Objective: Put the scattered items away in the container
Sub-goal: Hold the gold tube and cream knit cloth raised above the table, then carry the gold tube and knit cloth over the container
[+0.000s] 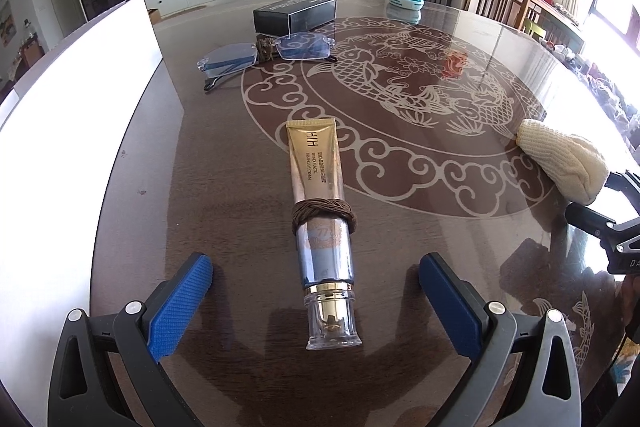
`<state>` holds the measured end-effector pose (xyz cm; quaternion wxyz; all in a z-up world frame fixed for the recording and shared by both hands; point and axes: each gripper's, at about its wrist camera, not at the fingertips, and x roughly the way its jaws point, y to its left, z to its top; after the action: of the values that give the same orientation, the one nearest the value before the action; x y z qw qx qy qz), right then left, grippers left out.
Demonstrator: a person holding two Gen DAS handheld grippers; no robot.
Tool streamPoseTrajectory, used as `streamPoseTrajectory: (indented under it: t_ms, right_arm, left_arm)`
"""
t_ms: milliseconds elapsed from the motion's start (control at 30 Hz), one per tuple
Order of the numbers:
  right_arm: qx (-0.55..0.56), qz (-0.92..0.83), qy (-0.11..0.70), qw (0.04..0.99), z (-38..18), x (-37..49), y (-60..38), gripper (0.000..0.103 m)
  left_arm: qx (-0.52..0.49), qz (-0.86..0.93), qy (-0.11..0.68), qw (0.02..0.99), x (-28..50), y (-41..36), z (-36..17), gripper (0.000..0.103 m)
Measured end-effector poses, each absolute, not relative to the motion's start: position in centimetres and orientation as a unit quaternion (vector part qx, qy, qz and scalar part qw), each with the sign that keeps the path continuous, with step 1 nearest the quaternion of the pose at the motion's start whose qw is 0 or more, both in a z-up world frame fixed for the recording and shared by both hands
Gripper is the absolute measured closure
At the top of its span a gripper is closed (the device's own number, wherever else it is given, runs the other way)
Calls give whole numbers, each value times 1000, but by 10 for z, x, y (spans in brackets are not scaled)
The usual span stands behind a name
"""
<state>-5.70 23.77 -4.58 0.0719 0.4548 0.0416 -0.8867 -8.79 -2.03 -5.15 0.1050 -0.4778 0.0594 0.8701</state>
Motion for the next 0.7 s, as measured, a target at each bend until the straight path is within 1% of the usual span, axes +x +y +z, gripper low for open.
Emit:
streamPoseTrajectory:
  t_ms: [33, 67, 100, 167, 200, 300, 433, 533, 633, 667, 700]
  right_arm:
    - [455, -887, 42, 72, -46, -57, 238, 0]
    - [455, -887, 42, 72, -46, -57, 238, 0]
    - [455, -887, 42, 72, -46, -57, 238, 0]
    - [455, -887, 42, 72, -46, -57, 238, 0]
    - [455, -887, 41, 72, -46, -57, 238, 0]
    - [458, -884, 42, 89, -44, -57, 238, 0]
    - [477, -869, 35, 129, -32, -59, 238, 0]
    - [478, -867, 56, 132, -18, -68, 231, 0]
    - [492, -856, 79, 134, -14, -85, 220, 0]
    - [500, -851, 80, 141, -15, -90, 218, 9]
    - [511, -843, 77, 148, -18, -93, 218, 25]
  left_arm:
    - [-480, 869, 60, 104, -90, -20, -51, 0]
    - [-477, 871, 60, 100, -91, -20, -51, 8]
    - [-468, 876, 56, 97, -91, -20, -48, 25]
    - [-463, 880, 49, 94, -93, -20, -42, 70]
    - [-466, 879, 46, 90, -95, -21, -41, 74]
    - [-466, 879, 30, 93, -90, -23, -41, 74]
    - [-461, 881, 32, 100, -67, -23, -41, 74]
    - [-459, 882, 28, 105, -56, -23, -41, 74]
    - [-461, 881, 20, 109, -49, -24, -40, 74]
    - [-461, 881, 18, 110, -47, -25, -40, 74]
    - [-460, 881, 17, 110, -45, -25, -38, 74]
